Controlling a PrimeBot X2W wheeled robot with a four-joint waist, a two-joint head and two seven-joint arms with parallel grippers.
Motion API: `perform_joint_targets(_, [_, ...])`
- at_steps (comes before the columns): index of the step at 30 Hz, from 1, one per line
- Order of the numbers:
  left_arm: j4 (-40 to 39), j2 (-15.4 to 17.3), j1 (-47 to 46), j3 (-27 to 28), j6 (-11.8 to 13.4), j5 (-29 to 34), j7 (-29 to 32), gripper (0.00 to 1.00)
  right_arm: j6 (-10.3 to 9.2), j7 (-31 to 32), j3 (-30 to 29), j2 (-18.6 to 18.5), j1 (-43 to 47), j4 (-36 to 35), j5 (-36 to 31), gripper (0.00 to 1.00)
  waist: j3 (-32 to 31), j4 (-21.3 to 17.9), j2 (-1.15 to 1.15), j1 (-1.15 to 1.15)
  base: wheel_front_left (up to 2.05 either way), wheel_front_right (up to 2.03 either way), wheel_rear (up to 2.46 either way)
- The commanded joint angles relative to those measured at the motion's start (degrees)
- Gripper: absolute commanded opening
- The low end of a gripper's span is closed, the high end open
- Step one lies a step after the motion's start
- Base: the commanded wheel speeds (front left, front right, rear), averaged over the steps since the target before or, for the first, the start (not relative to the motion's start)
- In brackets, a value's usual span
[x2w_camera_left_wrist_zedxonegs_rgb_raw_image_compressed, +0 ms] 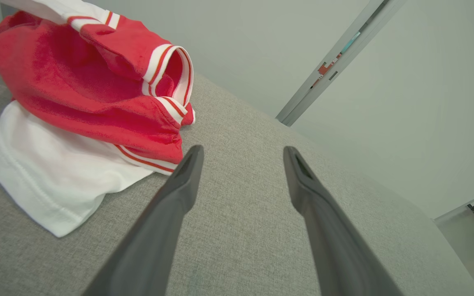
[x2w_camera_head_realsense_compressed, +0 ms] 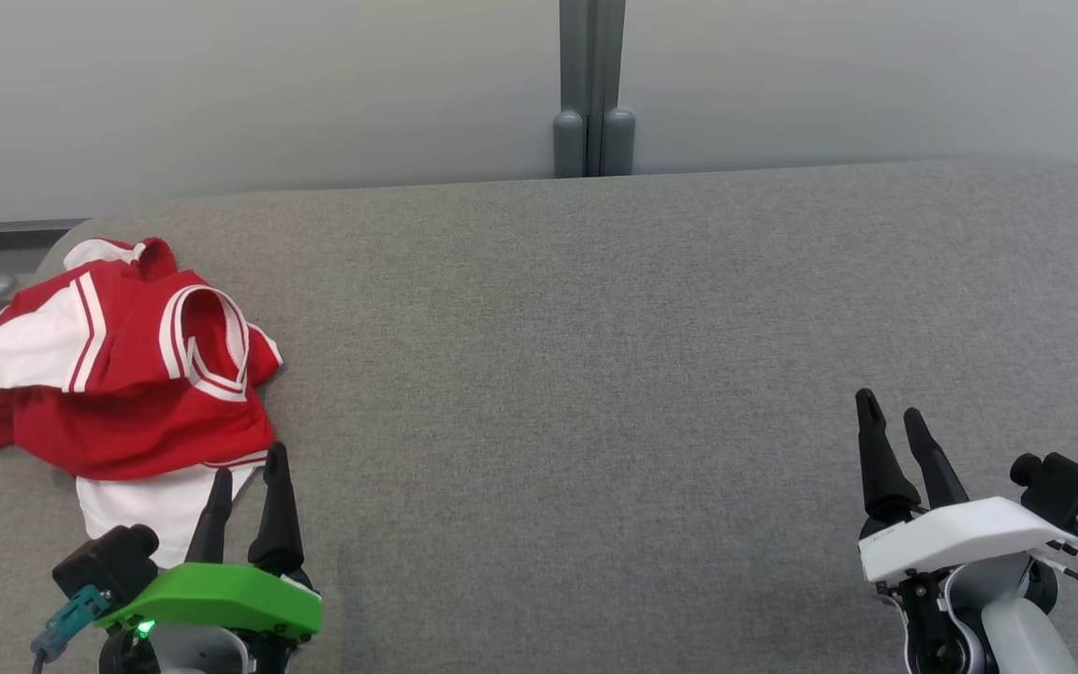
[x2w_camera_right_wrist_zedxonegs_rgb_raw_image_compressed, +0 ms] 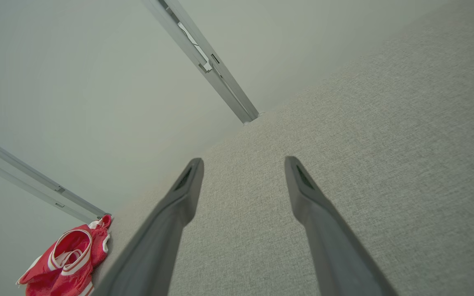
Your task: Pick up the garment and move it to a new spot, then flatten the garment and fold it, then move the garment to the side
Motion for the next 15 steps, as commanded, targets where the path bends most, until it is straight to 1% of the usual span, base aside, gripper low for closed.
perform_joint_targets(1, [-0.5, 0.7, -0.1, -0.2, 0.3, 2.0, -0.6, 1.0, 0.02, -0.7, 0.3, -0.3, -1.2, -0.5, -1.9, 1.0, 0.0, 0.0, 0.0, 0.0, 0.0, 0.0, 0.0])
perform_joint_targets(15, [-0.4, 1.0, 0.3, -1.5, 1.9, 10.8, -2.8, 1.0, 0.02, -2.9, 1.6, -0.4, -1.2, -0.2, -10.9, 1.0, -0.1, 0.1, 0.0, 0.0, 0.0, 0.0, 0.0])
